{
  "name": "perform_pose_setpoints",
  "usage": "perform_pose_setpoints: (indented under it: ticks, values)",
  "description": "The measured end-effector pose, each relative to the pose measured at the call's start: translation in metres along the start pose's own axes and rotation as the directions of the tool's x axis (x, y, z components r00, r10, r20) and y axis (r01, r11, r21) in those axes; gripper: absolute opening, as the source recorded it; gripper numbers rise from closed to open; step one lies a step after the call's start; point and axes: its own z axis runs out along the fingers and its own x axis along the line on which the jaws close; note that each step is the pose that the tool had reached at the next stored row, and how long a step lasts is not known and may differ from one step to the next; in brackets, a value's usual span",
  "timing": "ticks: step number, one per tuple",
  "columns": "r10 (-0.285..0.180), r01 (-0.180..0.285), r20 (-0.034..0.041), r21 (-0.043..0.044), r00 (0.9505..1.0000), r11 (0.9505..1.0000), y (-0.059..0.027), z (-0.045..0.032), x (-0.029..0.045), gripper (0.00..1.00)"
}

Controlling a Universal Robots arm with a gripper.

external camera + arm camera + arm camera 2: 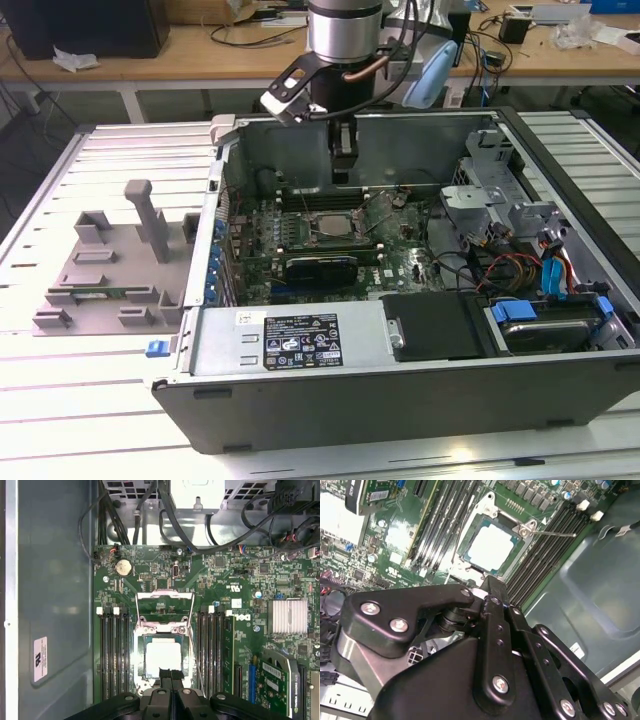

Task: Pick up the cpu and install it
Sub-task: 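Close the cpu cover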

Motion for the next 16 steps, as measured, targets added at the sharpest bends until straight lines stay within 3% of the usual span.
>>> perform_pose_setpoints:
  ticks: [4,7,10,15,16]
  values:
    - [0.000,0.000,0.0001,0.0000,1.0000,1.0000,0.0317,0.0005,0.0001,0.11]
    - [0.000,0.000,-0.0002,-0.0001,1.0000,1.0000,0.0380,0.0007,0.0002,0.11]
    - [0.000,0.000,-0.0002,-0.0001,1.0000,1.0000,0.0558,0.0011,0.0002,0.11]
    - [0.000,0.000,0.0000,0.0015,1.0000,1.0000,0.0740,0.0032,0.0003,0.11]
    - [0.000,0.000,-0.0001,0.0025,1.0000,1.0000,0.0815,0.0042,0.0003,0.11]
